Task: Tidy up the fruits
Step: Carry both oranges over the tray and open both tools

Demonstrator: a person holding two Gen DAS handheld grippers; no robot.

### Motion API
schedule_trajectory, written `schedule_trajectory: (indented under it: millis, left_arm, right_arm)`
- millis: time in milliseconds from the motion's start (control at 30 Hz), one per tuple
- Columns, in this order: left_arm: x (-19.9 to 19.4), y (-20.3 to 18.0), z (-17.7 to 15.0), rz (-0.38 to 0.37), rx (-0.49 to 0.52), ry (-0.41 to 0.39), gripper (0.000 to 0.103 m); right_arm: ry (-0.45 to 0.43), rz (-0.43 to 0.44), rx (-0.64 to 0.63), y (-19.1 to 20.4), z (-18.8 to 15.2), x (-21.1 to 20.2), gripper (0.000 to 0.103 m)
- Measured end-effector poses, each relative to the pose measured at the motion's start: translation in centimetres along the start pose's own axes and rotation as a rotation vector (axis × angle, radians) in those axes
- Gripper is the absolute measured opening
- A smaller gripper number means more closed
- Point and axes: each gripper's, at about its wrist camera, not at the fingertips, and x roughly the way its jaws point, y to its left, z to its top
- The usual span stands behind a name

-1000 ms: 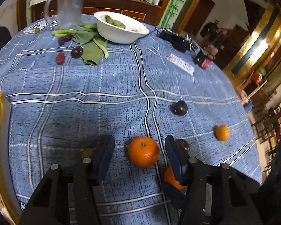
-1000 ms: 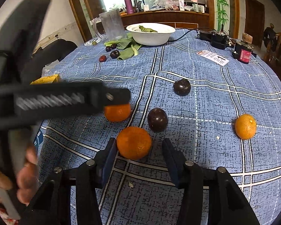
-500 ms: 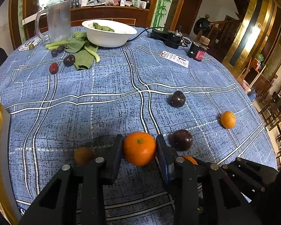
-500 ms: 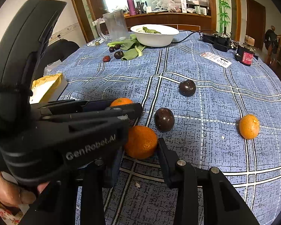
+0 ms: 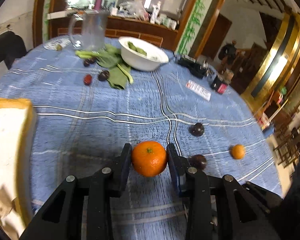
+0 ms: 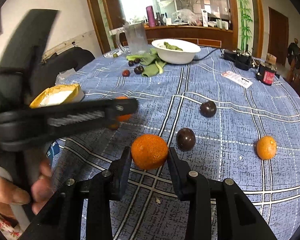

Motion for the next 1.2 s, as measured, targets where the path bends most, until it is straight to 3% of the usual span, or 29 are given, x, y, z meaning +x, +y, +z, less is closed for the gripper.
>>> schedule_trajectory:
  millis: [100, 233, 400, 600, 767, 933, 1200]
  left_arm:
    - [-3.5, 1.1, -1.1, 0.013, -0.023, -0.034, 0.034]
    - [-8.8, 4.5, -3.7, 0.097, -0.077, -0.066, 0.034]
    - [-14.0, 12.1, -6.8, 0.213, -0.268, -0.092, 0.034]
    - [-16.8, 16.9, -8.4, 0.36, -0.344, -0.132, 0.035]
    - [-16.9, 17.9, -9.6, 0.36, -0.35, -0.121, 0.035]
    - [-16.1, 18.2, -10.3, 0.357, -0.345, -0.111, 0.035]
    - [-15.2, 19.0, -10.4, 0.349, -0.37, -0.093, 0.036]
  right_arm:
    - [-0.015, -0.014, -0.003, 0.1, -0.1, -0.4, 0.039]
    - [-0.026, -0.007, -0.012, 0.8, -0.2, -0.9, 0.039]
    - [-0.015, 0.078, -0.034, 4.0, -0.1, -1.6, 0.039]
    - [0.02, 0.204, -0.104, 11.1, 0.3, -1.8, 0.04]
    - [0.052, 0.269, -0.172, 17.1, 0.9, -0.8, 0.04]
    - [0.1, 0.272, -0.213, 20.8, 2.1, 1.9, 0.04]
    - [0.171, 0.219, -0.196, 22.0, 4.6, 7.4, 0.04]
